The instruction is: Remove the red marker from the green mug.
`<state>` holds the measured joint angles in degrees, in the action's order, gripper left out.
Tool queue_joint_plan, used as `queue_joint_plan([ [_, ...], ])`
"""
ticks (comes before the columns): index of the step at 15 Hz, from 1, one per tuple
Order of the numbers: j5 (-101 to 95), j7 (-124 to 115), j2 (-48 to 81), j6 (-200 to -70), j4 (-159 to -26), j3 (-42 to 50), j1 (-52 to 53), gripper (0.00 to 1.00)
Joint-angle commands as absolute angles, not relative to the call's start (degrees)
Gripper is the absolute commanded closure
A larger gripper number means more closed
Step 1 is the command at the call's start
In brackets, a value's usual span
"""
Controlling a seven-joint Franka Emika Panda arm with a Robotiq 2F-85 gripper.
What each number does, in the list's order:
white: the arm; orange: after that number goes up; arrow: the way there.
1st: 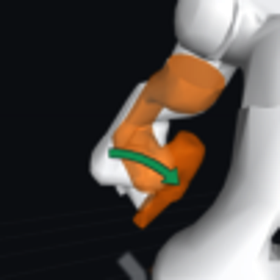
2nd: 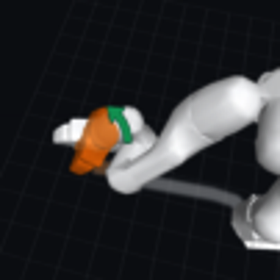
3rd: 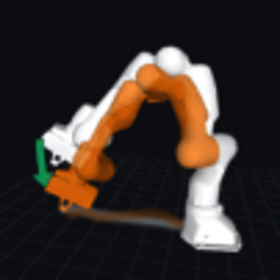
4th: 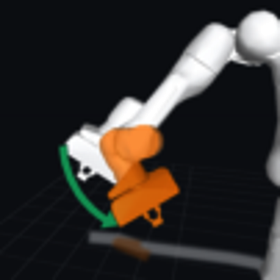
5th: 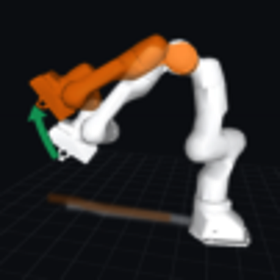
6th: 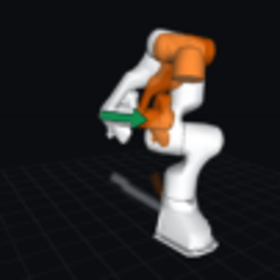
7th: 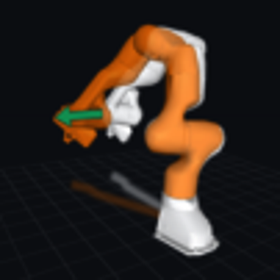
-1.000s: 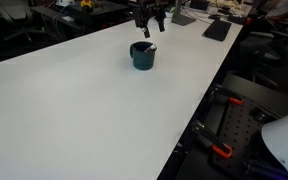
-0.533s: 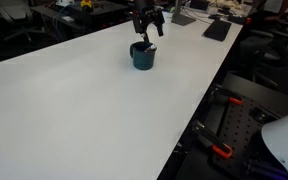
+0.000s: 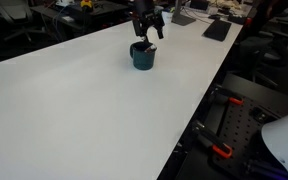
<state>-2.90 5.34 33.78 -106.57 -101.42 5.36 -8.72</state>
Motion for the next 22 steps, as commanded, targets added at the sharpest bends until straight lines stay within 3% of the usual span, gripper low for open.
queue_joint_plan([
  [1,-2.8,5.0,34.2,-105.9,-100.9,5.3,-8.7,0.0],
  [4,-2.7,4.9,34.7,-105.8,-100.8,5.3,-8.7,0.0],
  [5,-2.6,4.8,34.8,-105.7,-100.7,5.3,-8.8,0.04],
  [6,-2.5,5.2,34.8,-106.1,-100.9,5.2,-8.9,0.28],
  [8,-2.5,5.1,34.9,-105.9,-100.9,5.2,-8.9,0.32],
  [16,-2.3,5.2,35.0,-106.2,-101.0,5.2,-9.0,0.93],
  [22,-1.8,5.6,34.7,-105.8,-101.0,4.9,-9.1,0.94],
])
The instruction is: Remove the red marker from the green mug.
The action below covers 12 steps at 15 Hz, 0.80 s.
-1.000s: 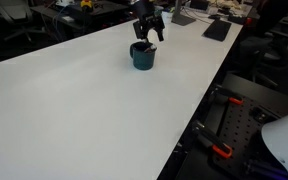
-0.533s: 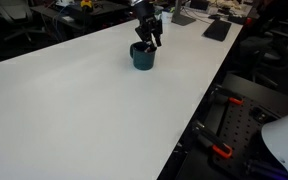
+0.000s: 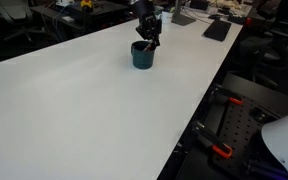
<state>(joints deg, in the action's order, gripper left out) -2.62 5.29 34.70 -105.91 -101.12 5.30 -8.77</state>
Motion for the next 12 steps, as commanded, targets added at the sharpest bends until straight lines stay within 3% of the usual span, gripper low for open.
queue_joint_plan([
  [1,-1.8,5.2,34.7,-105.8,-101.0,5.0,-9.1,0.94],
  [12,-0.3,1.3,28.7,-105.3,-102.8,6.5,-9.4,0.94],
])
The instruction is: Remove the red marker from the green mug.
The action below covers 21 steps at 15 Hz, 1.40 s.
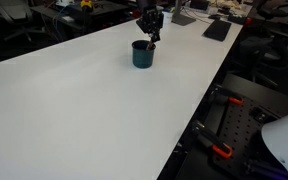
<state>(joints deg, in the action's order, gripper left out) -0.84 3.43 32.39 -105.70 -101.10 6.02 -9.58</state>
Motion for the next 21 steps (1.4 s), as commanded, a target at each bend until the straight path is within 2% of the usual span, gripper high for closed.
queue_joint_plan([
  [1,-0.3,0.8,28.0,-105.4,-102.9,6.6,-9.4,0.94],
  [13,-1.2,0.3,14.5,-109.6,-106.2,6.6,-8.6,0.94],
  [21,3.9,12.7,14.7,-108.0,-105.8,2.9,-8.2,0.94],
])
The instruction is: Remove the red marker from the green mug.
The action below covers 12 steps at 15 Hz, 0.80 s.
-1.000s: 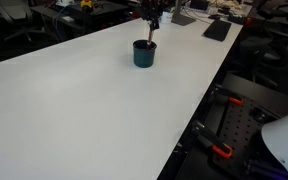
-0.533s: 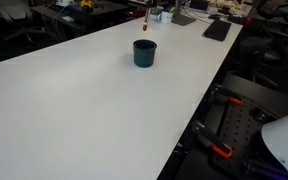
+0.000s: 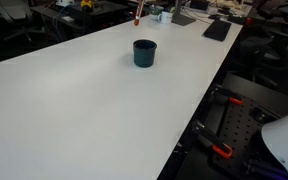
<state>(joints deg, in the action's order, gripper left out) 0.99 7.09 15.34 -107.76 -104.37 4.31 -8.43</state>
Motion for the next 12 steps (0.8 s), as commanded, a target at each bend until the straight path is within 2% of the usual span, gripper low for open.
queue_joint_plan([
  [1,5.1,14.9,15.1,-107.6,-105.6,2.3,-8.2,0.94],
  [12,5.3,17.0,24.7,-104.2,-103.0,0.6,-6.8,0.94],
])
